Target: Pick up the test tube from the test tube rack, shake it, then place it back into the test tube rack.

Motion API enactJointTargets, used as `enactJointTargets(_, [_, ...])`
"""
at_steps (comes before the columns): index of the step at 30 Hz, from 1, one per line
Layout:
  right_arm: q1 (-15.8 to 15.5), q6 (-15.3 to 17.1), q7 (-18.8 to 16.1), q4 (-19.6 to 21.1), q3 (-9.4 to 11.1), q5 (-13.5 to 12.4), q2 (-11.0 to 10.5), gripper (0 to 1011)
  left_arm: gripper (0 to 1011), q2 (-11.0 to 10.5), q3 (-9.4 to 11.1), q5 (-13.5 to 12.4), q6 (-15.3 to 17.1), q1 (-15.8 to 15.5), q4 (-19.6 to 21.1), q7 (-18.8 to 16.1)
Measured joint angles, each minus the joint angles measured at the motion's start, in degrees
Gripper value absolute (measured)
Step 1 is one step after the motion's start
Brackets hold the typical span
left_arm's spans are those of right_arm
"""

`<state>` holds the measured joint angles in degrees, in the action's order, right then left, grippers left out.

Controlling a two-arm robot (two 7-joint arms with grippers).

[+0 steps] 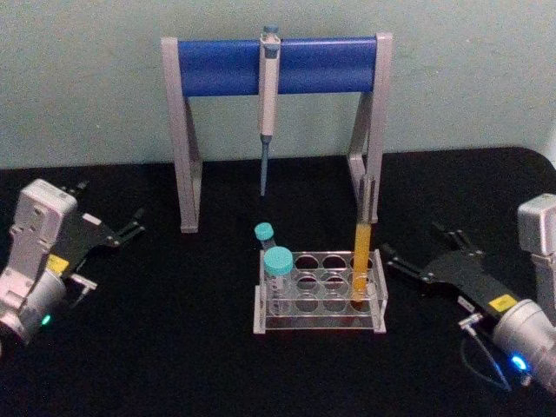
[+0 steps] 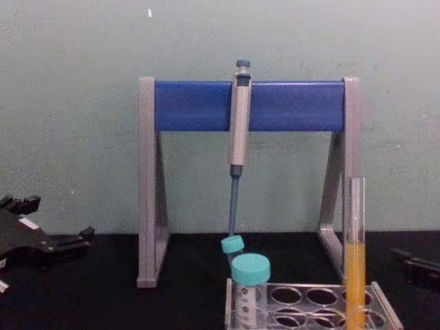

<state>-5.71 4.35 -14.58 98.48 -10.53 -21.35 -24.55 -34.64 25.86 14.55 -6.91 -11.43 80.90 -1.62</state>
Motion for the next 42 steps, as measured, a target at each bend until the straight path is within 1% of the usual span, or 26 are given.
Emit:
enactJointTargets(3, [-0.44,-0.41,1.14,-0.07,0.83,0.91,0.28,1000,1001,0.00,0.00,0.00,0.00,0.00,0.00,0.00])
enactJointTargets(6, [-0.64,-1.32,2.89,-1.02,1.46,3.08,0.98,1000,1001,0.00,0.00,0.00,0.00,0.00,0.00,0.00])
enactJointTargets(7, [-0.64,-1.32,2.89,-1.02,1.46,3.08,0.98,1000,1001,0.00,0.00,0.00,0.00,0.00,0.00,0.00])
enactJointTargets(10, [-0.15,-1.95,3.67,-2.67,1.38,4.96,1.90,1000,1001,0.00,0.00,0.00,0.00,0.00,0.00,0.00])
enactJointTargets(11, [-0.15,-1.95,3.67,-2.67,1.38,4.96,1.90,1000,1001,0.00,0.00,0.00,0.00,0.00,0.00,0.00])
enactJointTargets(13, [0.57,-2.46,3.99,-4.22,1.02,6.31,2.72,1000,1001,0.00,0.00,0.00,0.00,0.00,0.00,0.00])
enactJointTargets(14, [0.57,-2.46,3.99,-4.22,1.02,6.31,2.72,1000,1002,0.00,0.00,0.00,0.00,0.00,0.00,0.00])
enactJointTargets(19, [1.69,-2.69,4.11,-6.79,0.71,8.08,4.22,1000,1001,0.00,0.00,0.00,0.00,0.00,0.00,0.00])
enactJointTargets(32, [2.45,-1.70,3.16,-8.69,1.30,10.04,6.11,1000,1001,0.00,0.00,0.00,0.00,0.00,0.00,0.00])
enactJointTargets(42, [2.45,-1.63,3.13,-8.71,1.27,10.10,6.09,1000,1001,0.00,0.00,0.00,0.00,0.00,0.00,0.00])
